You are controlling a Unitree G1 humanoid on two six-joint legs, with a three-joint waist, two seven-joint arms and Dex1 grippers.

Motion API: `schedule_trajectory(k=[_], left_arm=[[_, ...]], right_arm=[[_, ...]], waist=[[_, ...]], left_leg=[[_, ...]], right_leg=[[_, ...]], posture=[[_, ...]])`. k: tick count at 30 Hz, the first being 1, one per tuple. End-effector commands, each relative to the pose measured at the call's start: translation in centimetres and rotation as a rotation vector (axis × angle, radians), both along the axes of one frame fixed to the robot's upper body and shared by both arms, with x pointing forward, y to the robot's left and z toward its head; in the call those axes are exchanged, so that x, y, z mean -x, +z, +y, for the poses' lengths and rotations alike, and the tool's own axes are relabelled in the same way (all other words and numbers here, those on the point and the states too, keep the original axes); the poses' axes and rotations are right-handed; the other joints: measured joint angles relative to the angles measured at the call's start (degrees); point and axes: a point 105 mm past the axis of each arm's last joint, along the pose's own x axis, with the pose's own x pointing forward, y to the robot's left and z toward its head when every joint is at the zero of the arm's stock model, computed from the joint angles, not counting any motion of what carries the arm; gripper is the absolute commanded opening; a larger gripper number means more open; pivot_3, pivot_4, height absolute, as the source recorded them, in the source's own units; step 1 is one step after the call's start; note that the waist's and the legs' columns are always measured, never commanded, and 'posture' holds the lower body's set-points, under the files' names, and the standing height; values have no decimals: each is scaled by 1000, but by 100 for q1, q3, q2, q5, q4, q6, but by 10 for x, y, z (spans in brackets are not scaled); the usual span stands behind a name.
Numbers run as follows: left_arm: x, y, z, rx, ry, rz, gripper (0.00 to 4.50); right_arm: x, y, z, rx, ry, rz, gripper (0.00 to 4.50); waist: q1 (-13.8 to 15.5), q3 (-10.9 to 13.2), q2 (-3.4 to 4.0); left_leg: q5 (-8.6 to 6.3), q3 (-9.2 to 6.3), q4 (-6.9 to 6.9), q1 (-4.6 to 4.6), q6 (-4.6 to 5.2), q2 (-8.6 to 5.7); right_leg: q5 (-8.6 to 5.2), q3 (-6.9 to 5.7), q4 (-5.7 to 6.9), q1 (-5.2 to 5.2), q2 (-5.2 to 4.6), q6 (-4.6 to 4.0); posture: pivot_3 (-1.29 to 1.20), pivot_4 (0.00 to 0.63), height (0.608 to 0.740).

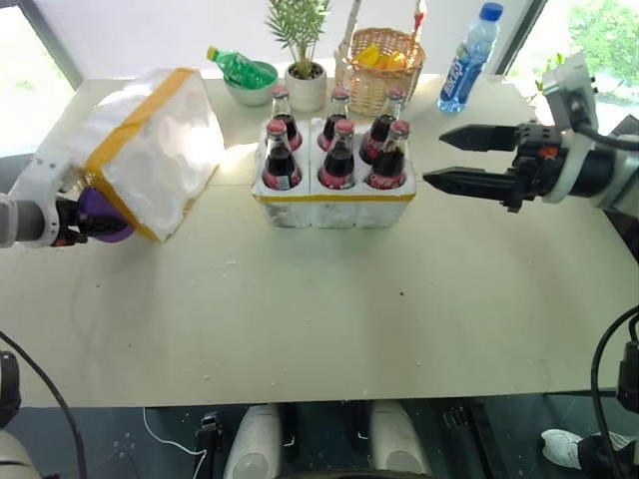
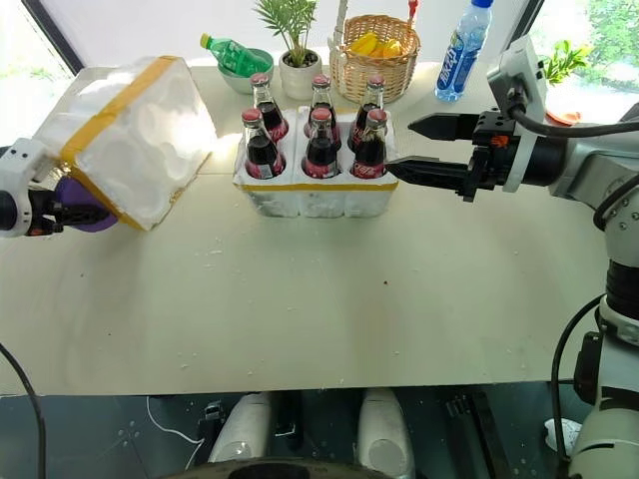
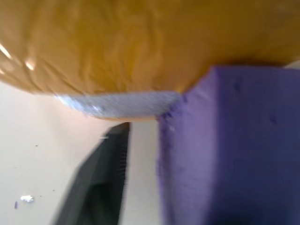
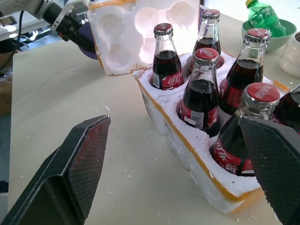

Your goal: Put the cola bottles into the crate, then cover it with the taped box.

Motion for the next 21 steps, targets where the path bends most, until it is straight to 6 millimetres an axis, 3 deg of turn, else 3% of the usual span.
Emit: schedule_trajectory(k=[1,4,10,12,14,18,21], left_arm=[[0,18,6,-52,-3,-46,595],[-1,27,10,-92,10,-90,399],[-25,103,-15,-224,-86,-502,399],[-31,139,-42,-351,-215,-708,399],[-34,157,-66,-466,-326,-843,399],[-52,173,-110,-630,-461,-1039,399],[-68,173,-143,-749,-555,-1114,399]], right_arm=[[7,16,-5,-10,-14,-54,4500],[7,15,-9,-17,-24,-28,4500],[15,8,-21,22,-57,-26,4500],[15,5,-26,18,-82,-12,4500],[16,3,-29,14,-101,-3,4500],[16,-2,-34,-8,-137,8,4500],[17,-2,-37,-32,-162,10,4500]], waist=[[1,0,-1],[1,0,-1],[44,2,-24],[98,0,-30],[133,-1,-31],[163,-3,-32],[155,-5,-35]], left_leg=[[0,-4,0,0,1,0],[-1,-7,1,0,2,0],[-1,-14,4,-4,2,0],[-2,-13,8,-4,3,0],[-2,-11,9,-4,5,-2],[-3,2,11,0,6,-8],[-2,7,15,4,7,-13]], right_leg=[[0,0,0,0,-1,0],[0,0,0,0,-2,0],[0,0,0,1,-4,1],[2,0,-1,4,-5,2],[4,0,-2,5,-7,5],[5,-1,-3,12,-7,5],[6,-2,-1,19,-7,7]], posture=[[0,150,740],[0,150,740],[0,150,740],[0,150,740],[0,150,740],[0,150,740],[0,150,740]])
